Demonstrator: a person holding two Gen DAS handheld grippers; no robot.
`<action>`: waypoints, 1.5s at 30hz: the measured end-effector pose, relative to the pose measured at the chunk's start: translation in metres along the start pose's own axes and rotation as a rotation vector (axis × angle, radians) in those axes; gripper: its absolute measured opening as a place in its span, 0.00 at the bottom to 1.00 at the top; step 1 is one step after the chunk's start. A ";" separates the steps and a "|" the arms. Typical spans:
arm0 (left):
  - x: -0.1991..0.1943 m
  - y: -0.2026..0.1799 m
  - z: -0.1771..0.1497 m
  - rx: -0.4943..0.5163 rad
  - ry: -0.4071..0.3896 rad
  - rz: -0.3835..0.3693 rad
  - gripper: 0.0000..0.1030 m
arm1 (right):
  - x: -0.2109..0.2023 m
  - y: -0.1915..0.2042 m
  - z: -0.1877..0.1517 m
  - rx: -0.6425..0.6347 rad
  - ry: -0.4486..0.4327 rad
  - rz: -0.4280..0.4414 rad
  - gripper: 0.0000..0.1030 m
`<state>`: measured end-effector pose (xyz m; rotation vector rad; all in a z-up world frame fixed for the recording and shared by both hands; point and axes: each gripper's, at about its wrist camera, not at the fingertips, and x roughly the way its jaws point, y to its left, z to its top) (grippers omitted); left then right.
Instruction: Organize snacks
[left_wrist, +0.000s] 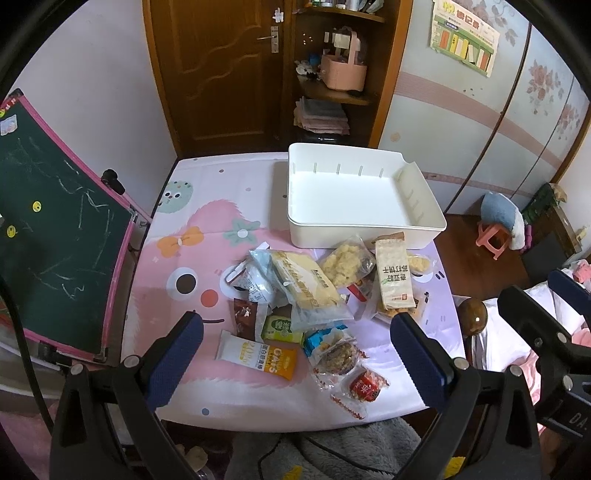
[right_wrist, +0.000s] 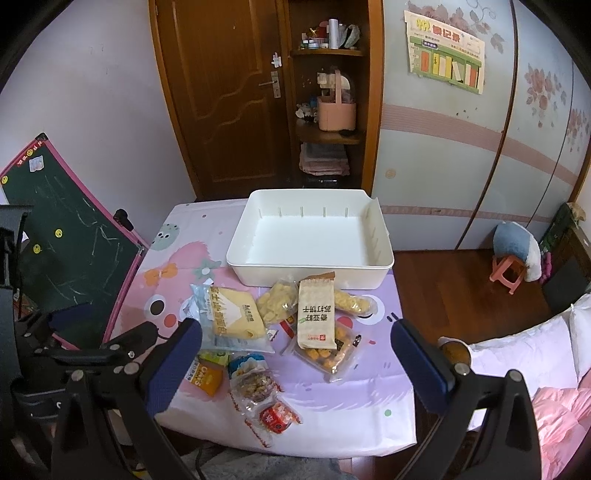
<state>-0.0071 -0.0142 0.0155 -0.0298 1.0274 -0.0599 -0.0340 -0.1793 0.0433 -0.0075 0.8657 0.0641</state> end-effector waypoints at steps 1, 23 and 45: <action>-0.001 -0.001 0.000 -0.001 0.001 0.001 0.98 | -0.001 -0.001 0.001 -0.002 -0.002 0.001 0.99; 0.008 -0.008 0.010 -0.020 0.014 0.049 0.98 | 0.004 -0.034 0.024 0.009 -0.048 0.000 0.99; 0.153 0.036 0.039 -0.020 0.200 -0.086 0.94 | 0.144 -0.039 0.013 0.038 0.190 -0.015 0.98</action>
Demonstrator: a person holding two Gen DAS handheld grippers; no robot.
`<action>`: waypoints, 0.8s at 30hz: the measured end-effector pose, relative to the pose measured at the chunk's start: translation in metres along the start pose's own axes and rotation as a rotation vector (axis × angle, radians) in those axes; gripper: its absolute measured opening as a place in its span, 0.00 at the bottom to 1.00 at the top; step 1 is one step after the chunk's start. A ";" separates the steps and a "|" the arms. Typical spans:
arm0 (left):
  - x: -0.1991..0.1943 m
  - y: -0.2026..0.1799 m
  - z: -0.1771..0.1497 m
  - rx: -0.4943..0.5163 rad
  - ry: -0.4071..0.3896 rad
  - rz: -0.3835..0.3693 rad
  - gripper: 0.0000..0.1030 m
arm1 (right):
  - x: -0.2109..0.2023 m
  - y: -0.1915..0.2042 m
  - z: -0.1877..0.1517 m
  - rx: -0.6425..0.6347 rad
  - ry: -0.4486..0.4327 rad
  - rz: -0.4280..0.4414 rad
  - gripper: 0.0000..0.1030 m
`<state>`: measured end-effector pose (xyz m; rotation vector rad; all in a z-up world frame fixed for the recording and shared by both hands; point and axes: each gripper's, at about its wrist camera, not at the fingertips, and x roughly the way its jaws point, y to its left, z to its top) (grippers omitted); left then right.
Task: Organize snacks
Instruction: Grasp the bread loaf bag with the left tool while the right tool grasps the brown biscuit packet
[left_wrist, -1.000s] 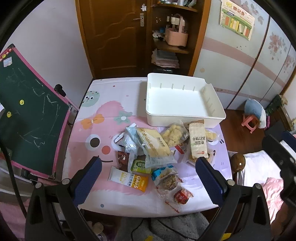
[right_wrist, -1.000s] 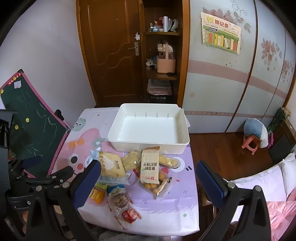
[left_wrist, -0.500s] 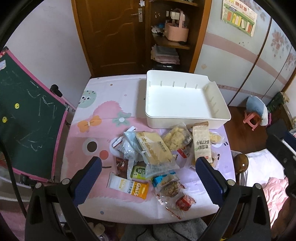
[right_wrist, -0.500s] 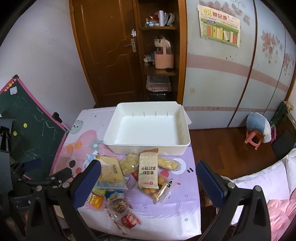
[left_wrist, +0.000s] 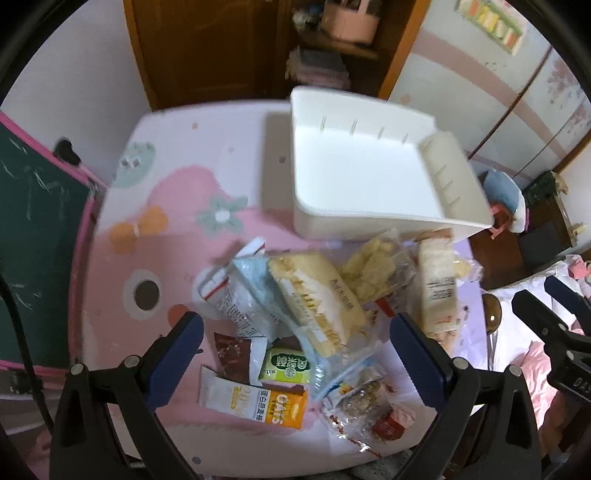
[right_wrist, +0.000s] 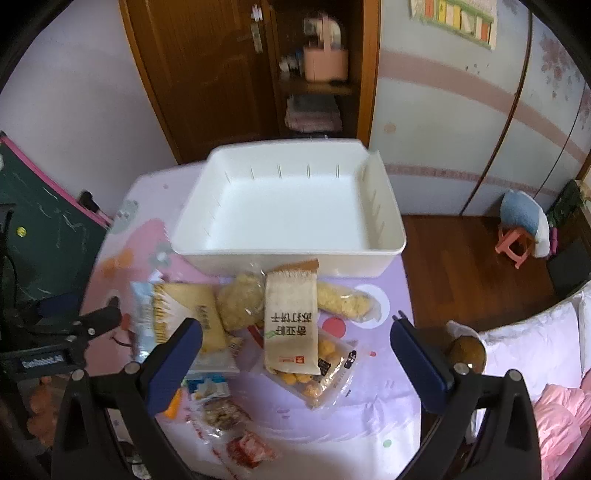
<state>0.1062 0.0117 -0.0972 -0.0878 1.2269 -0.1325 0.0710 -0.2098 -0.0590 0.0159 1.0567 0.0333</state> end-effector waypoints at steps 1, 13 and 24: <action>0.010 0.004 0.001 -0.012 0.020 -0.012 0.92 | 0.013 0.000 -0.001 -0.006 0.019 -0.005 0.97; 0.086 0.021 0.008 -0.102 0.219 -0.096 0.87 | 0.095 -0.002 0.001 -0.014 0.180 0.007 0.91; 0.104 -0.010 0.021 0.035 0.233 0.056 0.60 | 0.137 0.001 0.007 -0.026 0.257 -0.008 0.72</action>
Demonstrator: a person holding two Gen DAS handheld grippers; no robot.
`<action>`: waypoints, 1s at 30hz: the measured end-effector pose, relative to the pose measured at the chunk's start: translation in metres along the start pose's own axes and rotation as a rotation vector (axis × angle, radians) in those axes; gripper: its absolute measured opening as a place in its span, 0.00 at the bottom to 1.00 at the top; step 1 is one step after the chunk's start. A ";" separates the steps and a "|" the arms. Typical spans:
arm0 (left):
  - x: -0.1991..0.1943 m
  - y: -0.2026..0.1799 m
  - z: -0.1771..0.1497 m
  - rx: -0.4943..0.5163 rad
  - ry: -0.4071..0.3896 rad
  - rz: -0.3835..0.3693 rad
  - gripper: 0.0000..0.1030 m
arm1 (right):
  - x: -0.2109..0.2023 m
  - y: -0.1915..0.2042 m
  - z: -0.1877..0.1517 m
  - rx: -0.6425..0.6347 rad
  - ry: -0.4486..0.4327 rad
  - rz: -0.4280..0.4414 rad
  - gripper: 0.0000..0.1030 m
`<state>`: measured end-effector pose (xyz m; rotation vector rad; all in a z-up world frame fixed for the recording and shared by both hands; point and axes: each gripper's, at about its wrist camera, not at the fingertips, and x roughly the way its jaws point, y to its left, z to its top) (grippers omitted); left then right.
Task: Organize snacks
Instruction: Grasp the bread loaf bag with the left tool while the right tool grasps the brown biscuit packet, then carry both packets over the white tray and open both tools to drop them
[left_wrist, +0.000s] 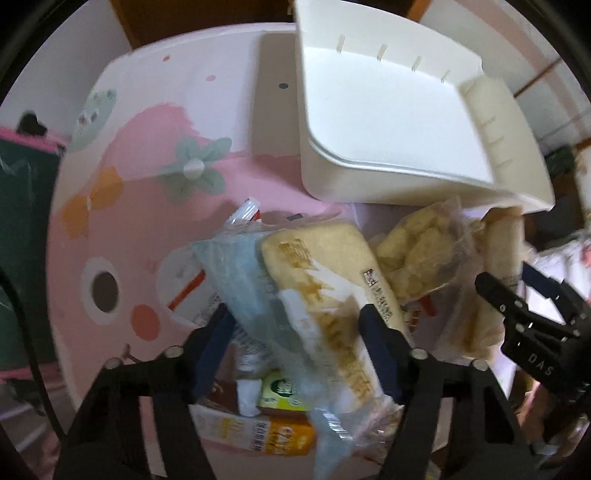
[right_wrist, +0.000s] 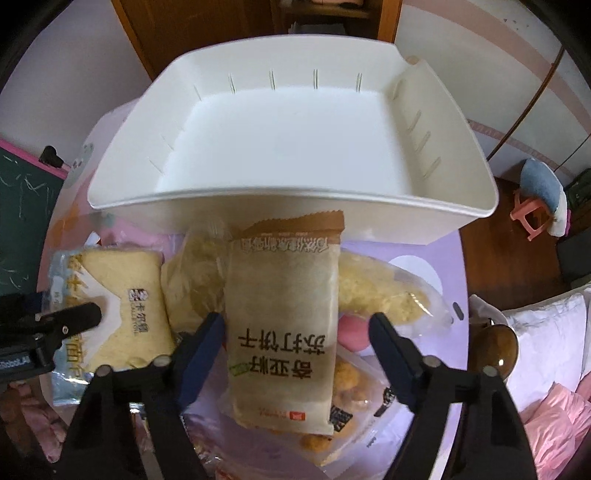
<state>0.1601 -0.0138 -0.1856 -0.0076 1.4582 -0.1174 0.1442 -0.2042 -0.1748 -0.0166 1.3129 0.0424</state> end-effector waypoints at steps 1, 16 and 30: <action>-0.001 -0.005 0.000 0.022 -0.008 0.017 0.60 | 0.003 0.000 0.000 -0.002 0.010 0.003 0.67; -0.037 -0.021 -0.005 0.096 -0.128 -0.015 0.15 | -0.006 0.004 -0.014 -0.022 0.014 0.051 0.51; -0.141 0.014 -0.022 -0.018 -0.297 -0.168 0.12 | -0.077 0.006 -0.017 -0.005 -0.056 0.249 0.51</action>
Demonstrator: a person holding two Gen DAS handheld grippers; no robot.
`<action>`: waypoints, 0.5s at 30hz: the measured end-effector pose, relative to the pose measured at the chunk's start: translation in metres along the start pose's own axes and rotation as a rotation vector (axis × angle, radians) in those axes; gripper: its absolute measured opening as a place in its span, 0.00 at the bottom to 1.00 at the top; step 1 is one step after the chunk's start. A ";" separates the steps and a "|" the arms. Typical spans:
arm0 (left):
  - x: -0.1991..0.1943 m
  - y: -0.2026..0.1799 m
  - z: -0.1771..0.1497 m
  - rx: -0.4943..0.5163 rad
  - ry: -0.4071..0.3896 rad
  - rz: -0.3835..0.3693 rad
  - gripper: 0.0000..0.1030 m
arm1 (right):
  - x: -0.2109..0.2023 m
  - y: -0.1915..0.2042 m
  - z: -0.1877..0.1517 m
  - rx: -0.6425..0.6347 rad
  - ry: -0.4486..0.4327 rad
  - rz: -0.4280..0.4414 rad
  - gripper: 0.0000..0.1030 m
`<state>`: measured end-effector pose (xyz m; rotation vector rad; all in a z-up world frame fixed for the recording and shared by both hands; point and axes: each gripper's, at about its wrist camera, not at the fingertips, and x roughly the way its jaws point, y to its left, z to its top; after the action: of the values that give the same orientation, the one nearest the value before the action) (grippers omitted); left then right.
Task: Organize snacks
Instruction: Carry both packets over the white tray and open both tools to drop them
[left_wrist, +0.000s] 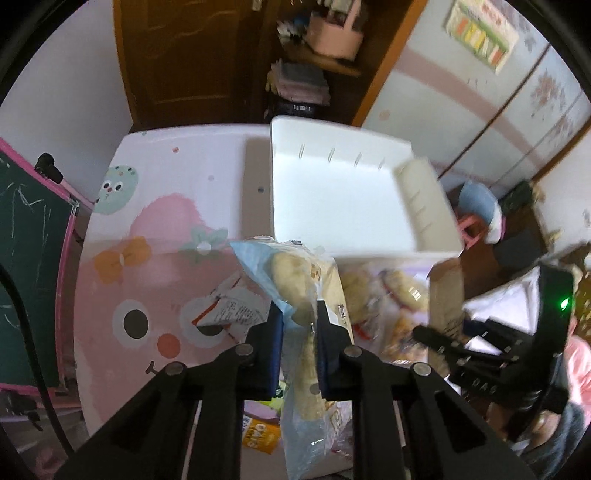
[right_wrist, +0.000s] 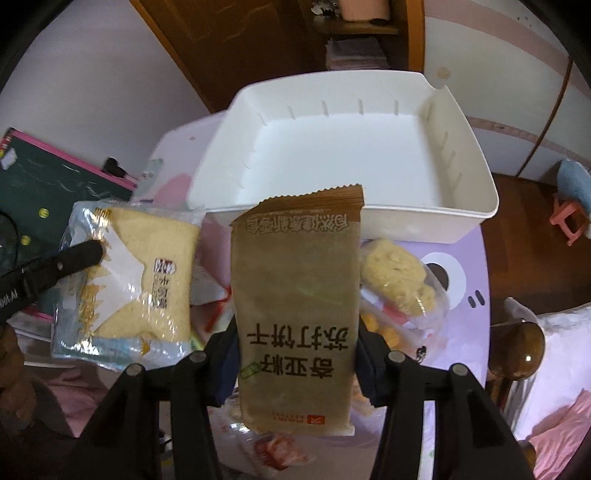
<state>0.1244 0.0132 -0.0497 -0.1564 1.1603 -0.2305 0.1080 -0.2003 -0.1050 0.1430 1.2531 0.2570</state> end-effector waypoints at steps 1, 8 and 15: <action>-0.007 0.001 0.003 -0.010 -0.009 -0.010 0.12 | -0.003 0.001 0.002 0.005 -0.001 0.015 0.51; -0.042 -0.006 0.035 -0.051 -0.073 -0.039 0.12 | -0.033 -0.006 0.020 0.100 0.010 0.195 0.51; -0.065 -0.030 0.084 -0.033 -0.122 -0.046 0.12 | -0.066 -0.020 0.063 0.193 0.017 0.302 0.51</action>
<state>0.1740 0.0014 0.0484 -0.2236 1.0406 -0.2398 0.1506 -0.2354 -0.0298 0.4989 1.2700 0.3977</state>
